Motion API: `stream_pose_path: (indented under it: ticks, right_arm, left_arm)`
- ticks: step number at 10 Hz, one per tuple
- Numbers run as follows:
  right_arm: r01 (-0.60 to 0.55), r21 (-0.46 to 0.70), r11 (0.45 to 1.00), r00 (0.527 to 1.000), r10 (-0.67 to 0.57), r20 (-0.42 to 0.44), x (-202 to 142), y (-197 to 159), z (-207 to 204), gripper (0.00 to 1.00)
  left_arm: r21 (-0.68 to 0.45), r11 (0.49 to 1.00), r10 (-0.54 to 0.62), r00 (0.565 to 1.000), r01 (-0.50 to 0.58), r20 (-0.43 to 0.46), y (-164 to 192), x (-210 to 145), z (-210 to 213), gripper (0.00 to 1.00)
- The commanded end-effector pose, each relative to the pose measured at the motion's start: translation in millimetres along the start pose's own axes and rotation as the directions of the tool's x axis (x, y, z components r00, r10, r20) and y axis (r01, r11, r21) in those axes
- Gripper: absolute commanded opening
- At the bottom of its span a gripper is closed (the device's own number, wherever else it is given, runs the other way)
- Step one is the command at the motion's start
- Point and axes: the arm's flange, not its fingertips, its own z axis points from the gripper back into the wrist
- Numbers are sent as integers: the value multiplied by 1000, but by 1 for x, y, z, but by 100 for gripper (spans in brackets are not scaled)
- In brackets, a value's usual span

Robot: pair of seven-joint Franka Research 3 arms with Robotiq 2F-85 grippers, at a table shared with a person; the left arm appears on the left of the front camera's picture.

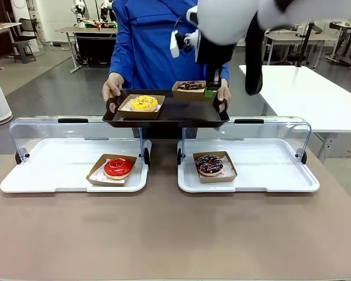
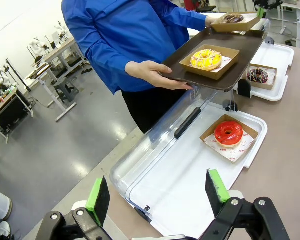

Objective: Provide the desired donut to the person.
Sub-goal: Place the picked Paper togo box onto the Handle tray extended by the person.

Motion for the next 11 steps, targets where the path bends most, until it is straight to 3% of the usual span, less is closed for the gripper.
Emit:
stream_pose_path:
  ticks: [1, 3, 5, 8, 9, 10, 11]
  right_arm:
    - [-11, -94, 996, 1000, 9, -22, 10, -8, -21, 1]
    - [-36, -95, 995, 998, 31, -55, 13, -20, -43, 1]
    - [-70, -19, 997, 997, 70, -25, 8, -29, -58, 1]
    - [-63, -16, 998, 998, 63, -28, 4, -33, -70, 1]
    - [-66, 6, 998, 998, 66, -20, 2, -33, -69, 59]
    - [-65, 10, 998, 998, 66, -19, 1, -34, -68, 59]
    - [-64, 16, 998, 998, 65, -5, -2, -34, -66, 100]
  left_arm:
    - [9, 1000, 8, 1000, -7, -7, 0, 0, -1, 100]
    - [9, 1000, 8, 1000, -7, -7, 0, 0, -1, 100]
    - [9, 1000, 8, 1000, -7, -7, 0, 0, -1, 100]
    - [9, 1000, 8, 1000, -7, -7, 0, 0, -1, 100]
    - [9, 1000, 8, 1000, -7, -7, 0, 0, -1, 100]
    - [9, 1000, 8, 1000, -7, -7, 0, 0, -1, 100]
    - [9, 1000, 8, 1000, -7, -7, 0, 0, -1, 100]
